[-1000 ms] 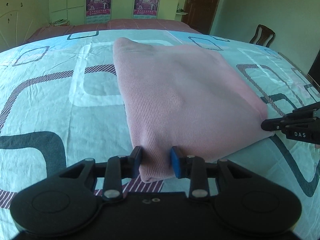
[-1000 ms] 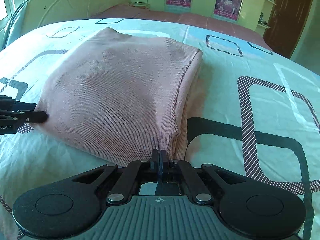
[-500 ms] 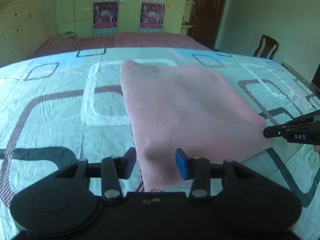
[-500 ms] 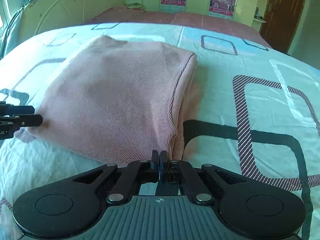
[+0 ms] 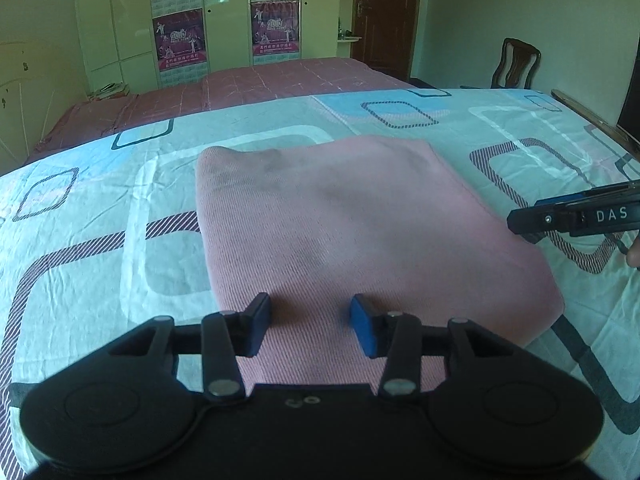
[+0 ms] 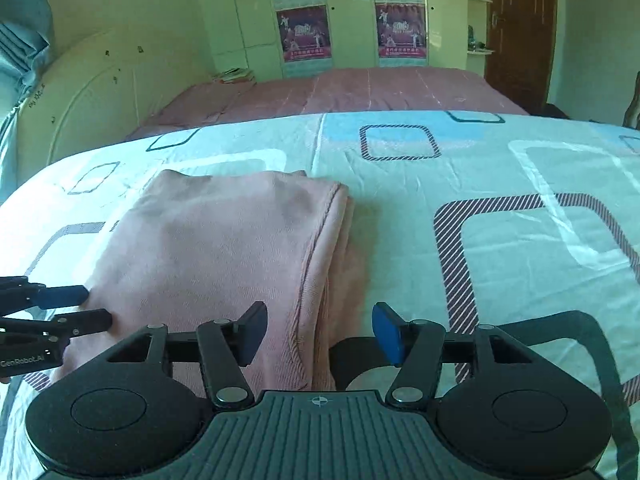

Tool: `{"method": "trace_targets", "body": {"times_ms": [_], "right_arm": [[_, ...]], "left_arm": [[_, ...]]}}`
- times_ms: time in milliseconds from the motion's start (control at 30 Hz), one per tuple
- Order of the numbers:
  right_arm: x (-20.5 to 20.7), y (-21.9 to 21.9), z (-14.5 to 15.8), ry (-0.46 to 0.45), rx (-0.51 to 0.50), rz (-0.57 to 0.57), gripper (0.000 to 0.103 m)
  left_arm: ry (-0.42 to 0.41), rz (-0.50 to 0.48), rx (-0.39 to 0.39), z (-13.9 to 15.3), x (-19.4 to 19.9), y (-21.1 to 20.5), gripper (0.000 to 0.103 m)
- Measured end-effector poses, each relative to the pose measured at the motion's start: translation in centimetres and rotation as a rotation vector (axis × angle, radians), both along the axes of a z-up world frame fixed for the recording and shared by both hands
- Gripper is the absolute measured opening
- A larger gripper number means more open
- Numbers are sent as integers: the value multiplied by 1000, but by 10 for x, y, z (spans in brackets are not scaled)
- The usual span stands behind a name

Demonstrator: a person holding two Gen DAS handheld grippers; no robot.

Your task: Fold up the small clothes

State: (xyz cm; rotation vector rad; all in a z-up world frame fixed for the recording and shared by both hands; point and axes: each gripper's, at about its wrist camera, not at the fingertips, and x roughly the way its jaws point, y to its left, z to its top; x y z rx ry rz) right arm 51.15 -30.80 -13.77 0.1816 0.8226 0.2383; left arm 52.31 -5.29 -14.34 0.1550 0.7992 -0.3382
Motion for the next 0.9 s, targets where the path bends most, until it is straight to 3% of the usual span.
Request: {"method": "trace_targets", "body": {"times_ms": [33,67,200,233,333,433,533,633,700,733,833,900], "right_arm": [[2,1,-3,19,11,12,34],[3,1,-7,34,17,23,29],[8,5,-23,82,31,83,29],[8,5,-25,65,20,107,12],[3,-2,-11,-5,14,105,9],[-3,-6,2,-45,3,126,9],[9,-5,-29,63,-25,127,9],[10,-13,-33,65,30,99,10],[6,-16,-27,43,33,89,18],[4,-20,-19,11,24,75,31],[5,-31,-10,-25,79,70,33],[15,-37,-14,-5,107,64,40]], "left_arm": [[2,3,0,0,0,0,42],[3,6,-1,0,0,0,42],[5,9,1,0,1,-3,42],[5,10,1,0,2,-5,42],[4,6,-5,4,2,-9,39],[7,1,-5,6,2,-16,39],[32,-2,45,-7,5,-27,40],[28,-20,98,-5,3,-35,40],[12,-7,84,4,1,-30,40],[-19,-12,72,11,-4,-29,40],[-51,-15,111,16,-9,-33,45],[-53,40,109,13,-3,-28,65]]}}
